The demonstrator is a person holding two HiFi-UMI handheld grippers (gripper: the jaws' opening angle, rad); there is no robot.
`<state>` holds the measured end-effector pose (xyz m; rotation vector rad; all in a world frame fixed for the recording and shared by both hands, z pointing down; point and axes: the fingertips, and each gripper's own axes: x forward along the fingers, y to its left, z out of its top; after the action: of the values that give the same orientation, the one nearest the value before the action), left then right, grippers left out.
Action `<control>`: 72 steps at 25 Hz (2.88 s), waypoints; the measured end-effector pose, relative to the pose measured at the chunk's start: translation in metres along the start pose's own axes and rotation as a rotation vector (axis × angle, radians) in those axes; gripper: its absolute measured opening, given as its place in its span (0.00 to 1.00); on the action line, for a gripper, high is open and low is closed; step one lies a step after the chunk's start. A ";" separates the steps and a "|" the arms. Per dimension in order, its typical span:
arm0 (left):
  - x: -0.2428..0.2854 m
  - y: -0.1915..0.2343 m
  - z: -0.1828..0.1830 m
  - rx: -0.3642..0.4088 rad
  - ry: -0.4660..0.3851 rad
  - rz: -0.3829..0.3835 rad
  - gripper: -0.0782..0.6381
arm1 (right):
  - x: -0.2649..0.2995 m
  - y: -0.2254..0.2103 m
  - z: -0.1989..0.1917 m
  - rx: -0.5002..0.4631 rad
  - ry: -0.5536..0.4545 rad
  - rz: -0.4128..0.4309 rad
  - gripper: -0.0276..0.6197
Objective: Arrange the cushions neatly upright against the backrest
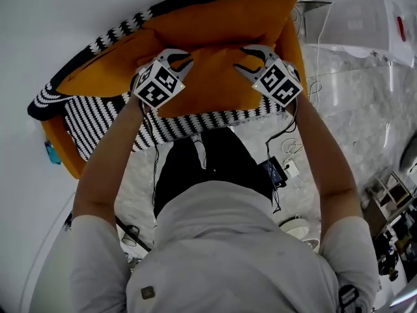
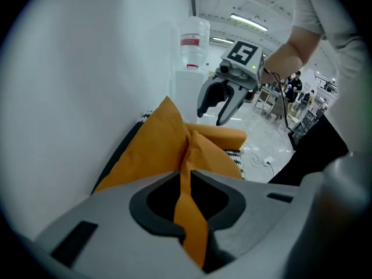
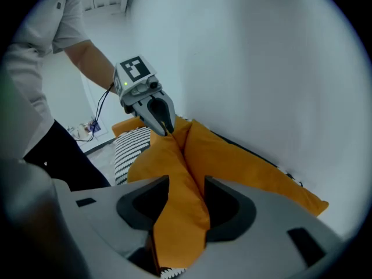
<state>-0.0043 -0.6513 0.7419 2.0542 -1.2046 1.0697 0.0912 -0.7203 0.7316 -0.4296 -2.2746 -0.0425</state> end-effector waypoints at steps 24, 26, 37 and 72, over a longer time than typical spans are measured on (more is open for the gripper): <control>0.114 0.040 -0.104 0.145 0.388 -0.243 0.32 | 0.151 -0.037 -0.105 -0.148 0.349 0.300 0.41; 0.116 0.041 -0.108 0.153 0.415 -0.257 0.33 | 0.160 -0.041 -0.112 -0.128 0.356 0.314 0.42; 0.135 0.030 -0.135 0.099 0.469 -0.270 0.34 | 0.185 -0.021 -0.131 -0.084 0.444 0.455 0.35; 0.016 -0.078 -0.121 -0.032 0.384 -0.297 0.15 | 0.066 0.099 -0.071 -0.194 0.386 0.393 0.09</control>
<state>0.0252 -0.5316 0.8177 1.8208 -0.6970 1.2148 0.1325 -0.6197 0.8174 -0.8839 -1.7822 -0.1351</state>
